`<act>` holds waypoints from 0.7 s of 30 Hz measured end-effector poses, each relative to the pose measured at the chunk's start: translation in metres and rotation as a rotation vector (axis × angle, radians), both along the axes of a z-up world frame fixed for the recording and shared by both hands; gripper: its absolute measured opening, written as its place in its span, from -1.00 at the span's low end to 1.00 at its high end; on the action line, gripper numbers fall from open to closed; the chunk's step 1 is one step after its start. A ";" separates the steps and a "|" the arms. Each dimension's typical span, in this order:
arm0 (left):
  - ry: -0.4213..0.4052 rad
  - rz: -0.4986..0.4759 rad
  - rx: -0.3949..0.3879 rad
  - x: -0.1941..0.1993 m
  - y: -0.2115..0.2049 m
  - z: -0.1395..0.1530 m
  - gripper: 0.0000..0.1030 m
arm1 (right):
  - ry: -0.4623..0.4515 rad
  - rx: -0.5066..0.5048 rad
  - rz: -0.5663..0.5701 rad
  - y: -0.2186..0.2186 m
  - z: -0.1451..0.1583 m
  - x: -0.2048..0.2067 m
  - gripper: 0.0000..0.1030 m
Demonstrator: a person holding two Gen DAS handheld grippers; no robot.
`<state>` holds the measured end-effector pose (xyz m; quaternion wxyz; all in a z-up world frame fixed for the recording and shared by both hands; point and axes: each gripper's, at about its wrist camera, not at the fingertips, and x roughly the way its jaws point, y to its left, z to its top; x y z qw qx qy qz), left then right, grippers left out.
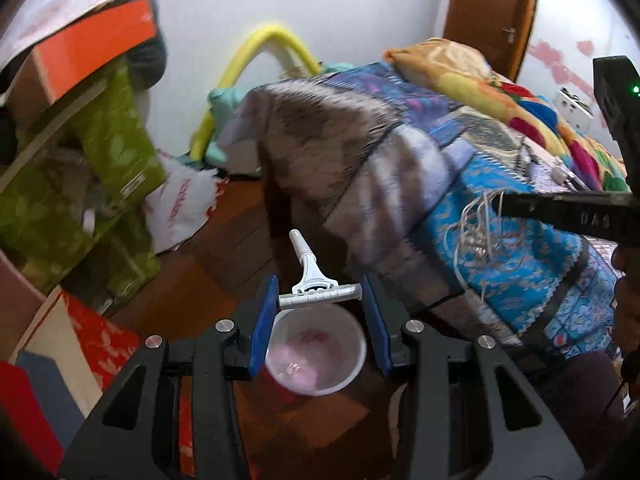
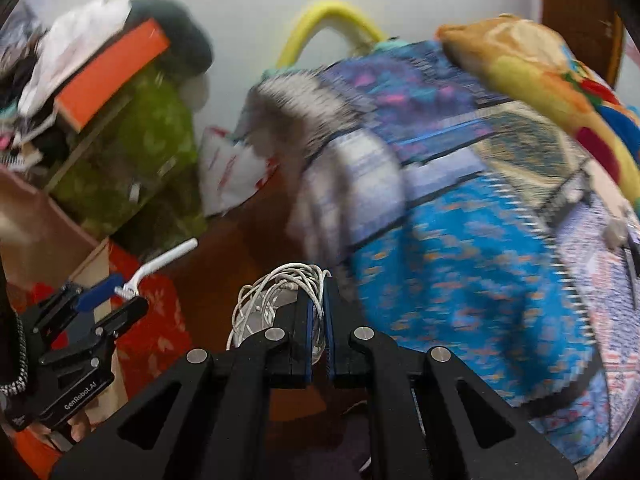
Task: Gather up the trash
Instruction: 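Open the right tool over the bucket dropping the earphones while the left tool releases the hook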
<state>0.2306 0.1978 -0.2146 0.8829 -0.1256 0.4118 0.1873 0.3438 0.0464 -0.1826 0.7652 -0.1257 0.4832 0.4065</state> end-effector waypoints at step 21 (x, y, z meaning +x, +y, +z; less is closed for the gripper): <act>0.148 0.084 -0.150 0.001 0.063 -0.096 -0.18 | 0.260 -0.182 0.118 0.110 -0.119 -0.020 -0.19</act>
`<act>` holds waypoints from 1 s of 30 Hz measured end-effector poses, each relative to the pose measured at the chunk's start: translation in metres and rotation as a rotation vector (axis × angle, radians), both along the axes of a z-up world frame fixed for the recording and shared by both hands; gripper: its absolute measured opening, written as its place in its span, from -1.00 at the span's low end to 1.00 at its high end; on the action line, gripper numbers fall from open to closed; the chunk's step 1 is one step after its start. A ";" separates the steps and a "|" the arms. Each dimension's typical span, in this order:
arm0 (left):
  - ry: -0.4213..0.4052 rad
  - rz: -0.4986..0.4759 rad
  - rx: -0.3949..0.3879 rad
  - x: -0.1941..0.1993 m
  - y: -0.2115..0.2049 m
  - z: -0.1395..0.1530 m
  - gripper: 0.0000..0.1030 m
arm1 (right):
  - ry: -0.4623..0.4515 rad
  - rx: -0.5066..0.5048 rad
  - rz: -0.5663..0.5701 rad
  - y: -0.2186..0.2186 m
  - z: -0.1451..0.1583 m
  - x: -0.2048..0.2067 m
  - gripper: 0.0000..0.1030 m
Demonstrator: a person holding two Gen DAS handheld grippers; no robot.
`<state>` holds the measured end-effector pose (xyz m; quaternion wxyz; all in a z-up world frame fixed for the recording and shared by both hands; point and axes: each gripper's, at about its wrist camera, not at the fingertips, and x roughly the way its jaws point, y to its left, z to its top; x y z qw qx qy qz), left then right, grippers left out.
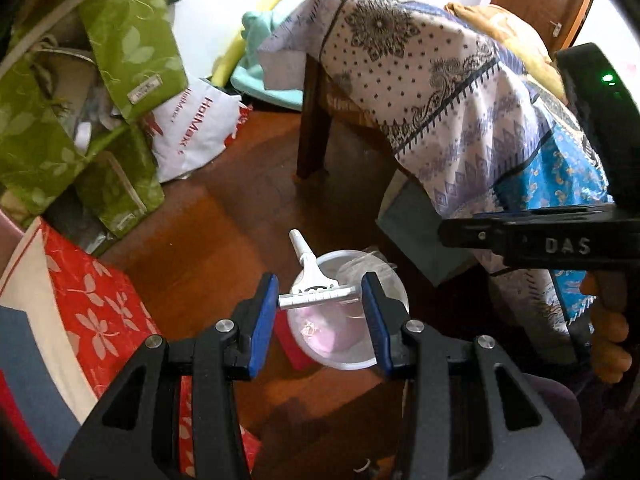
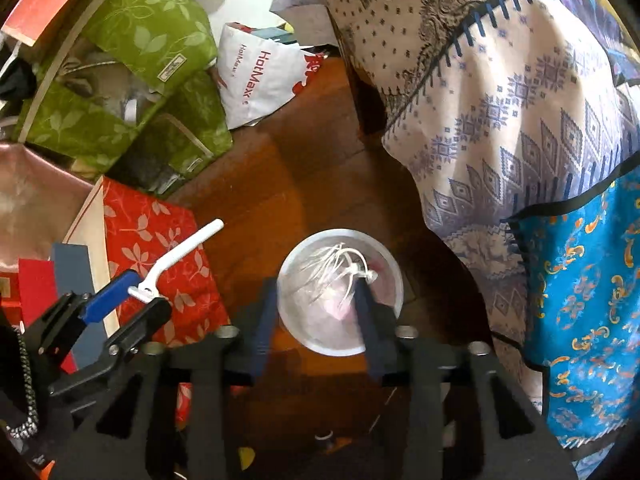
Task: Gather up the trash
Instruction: 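Open the right tool over the bucket dropping the earphones while the left tool releases the hook, then move both tools back up toward the bed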
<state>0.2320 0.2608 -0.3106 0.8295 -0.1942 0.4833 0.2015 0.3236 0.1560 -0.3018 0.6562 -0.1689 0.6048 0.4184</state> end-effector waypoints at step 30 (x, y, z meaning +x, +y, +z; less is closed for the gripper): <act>-0.023 -0.058 0.060 0.025 -0.061 0.070 0.02 | -0.199 0.122 -0.053 -0.089 0.095 0.001 -0.19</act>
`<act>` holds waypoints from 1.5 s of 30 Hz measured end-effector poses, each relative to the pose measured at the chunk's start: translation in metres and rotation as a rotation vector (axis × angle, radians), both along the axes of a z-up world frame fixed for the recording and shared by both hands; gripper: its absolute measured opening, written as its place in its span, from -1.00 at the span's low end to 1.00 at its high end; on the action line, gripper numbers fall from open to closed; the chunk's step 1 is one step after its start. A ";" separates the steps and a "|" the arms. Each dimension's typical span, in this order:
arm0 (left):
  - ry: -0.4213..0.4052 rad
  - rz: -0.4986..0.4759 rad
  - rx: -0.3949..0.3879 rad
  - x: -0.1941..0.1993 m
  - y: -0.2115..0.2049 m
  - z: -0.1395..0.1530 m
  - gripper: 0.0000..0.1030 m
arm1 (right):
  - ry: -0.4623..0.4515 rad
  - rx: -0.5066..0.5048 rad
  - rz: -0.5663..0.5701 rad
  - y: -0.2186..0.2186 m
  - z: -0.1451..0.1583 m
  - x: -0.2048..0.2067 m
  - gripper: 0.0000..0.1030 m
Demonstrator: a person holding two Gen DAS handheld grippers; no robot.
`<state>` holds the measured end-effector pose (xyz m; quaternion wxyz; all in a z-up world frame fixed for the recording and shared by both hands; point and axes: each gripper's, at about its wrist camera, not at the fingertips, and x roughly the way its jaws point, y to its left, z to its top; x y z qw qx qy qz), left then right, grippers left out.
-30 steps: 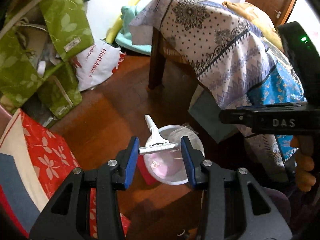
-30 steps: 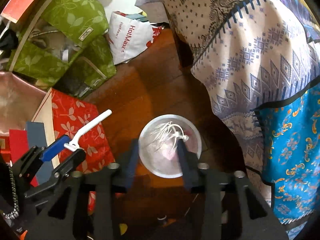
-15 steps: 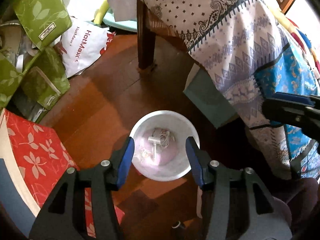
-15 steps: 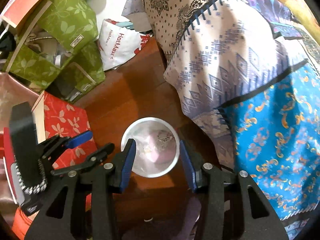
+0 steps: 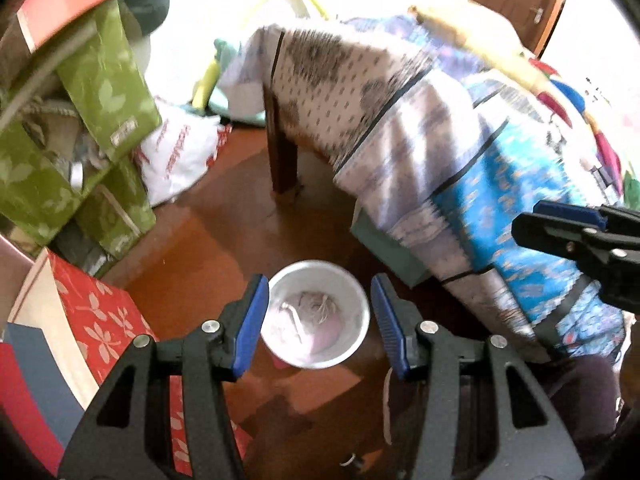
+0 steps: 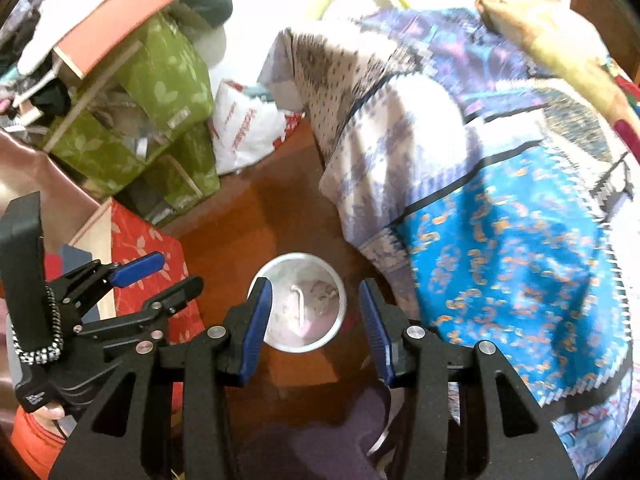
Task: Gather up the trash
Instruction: 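Move both tools back up toward the bed, then grasp the black marker with the right tool while the left tool grasps the tape roll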
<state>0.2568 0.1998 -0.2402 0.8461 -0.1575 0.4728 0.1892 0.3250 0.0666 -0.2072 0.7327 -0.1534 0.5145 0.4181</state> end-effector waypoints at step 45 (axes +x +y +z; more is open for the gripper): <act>-0.142 -0.490 -0.041 0.276 -0.286 0.036 0.04 | -0.206 0.012 -0.672 -0.356 0.028 0.151 -0.18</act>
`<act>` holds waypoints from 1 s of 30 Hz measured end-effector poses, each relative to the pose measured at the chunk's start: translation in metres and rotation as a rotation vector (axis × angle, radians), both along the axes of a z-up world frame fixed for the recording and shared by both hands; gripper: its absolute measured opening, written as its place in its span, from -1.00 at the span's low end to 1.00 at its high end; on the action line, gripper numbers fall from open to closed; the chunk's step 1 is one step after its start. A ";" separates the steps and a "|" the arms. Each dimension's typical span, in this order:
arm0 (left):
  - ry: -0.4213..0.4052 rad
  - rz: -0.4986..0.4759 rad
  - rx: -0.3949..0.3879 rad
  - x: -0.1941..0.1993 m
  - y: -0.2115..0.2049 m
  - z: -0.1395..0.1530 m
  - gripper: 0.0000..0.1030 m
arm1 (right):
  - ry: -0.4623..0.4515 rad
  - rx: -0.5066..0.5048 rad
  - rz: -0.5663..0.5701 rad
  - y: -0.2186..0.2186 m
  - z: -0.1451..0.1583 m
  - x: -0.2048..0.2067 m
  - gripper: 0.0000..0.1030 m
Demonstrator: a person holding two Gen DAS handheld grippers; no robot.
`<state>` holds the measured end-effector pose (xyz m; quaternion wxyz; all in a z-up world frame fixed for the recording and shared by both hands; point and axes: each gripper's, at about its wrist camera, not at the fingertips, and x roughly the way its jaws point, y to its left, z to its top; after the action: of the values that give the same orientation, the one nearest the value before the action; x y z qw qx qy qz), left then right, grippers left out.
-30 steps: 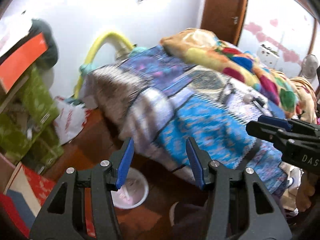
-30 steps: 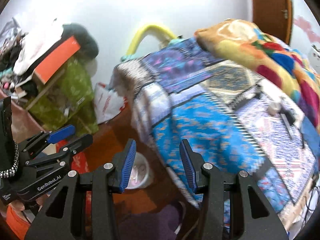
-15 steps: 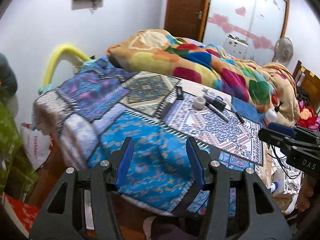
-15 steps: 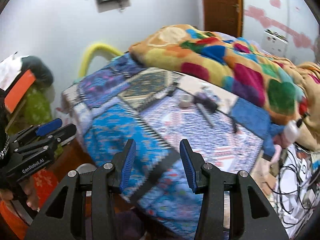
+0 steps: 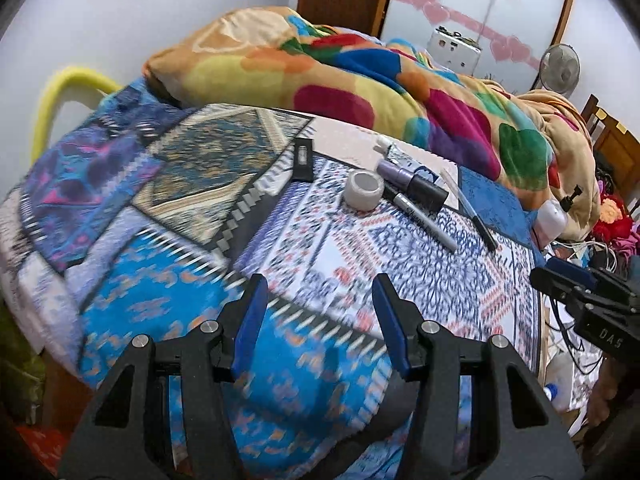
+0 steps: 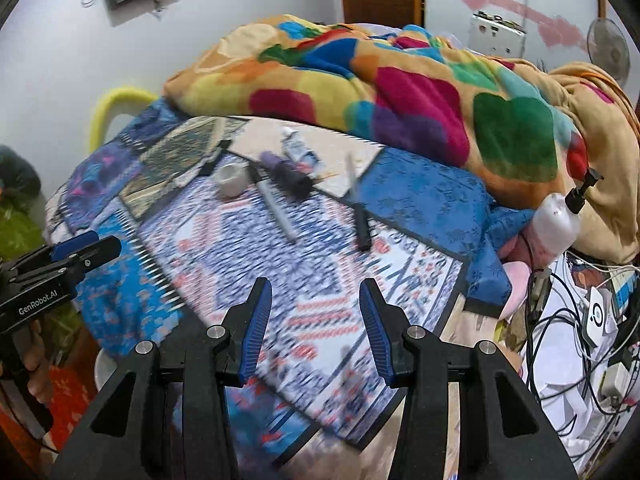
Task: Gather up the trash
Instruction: 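Grasp the black marker with the right tool while the left tool grasps the tape roll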
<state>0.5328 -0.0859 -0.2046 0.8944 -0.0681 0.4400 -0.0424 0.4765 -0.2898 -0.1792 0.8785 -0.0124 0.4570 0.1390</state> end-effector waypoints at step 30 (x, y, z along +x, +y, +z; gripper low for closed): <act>-0.021 -0.098 0.035 0.117 -0.057 -0.042 -0.28 | -0.040 -0.086 0.015 0.002 -0.051 0.075 -0.75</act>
<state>0.6497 -0.1426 -0.2461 0.8969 -0.0302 0.4341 -0.0790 0.5519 -0.2881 -0.2304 0.8850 -0.0566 0.4447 0.1256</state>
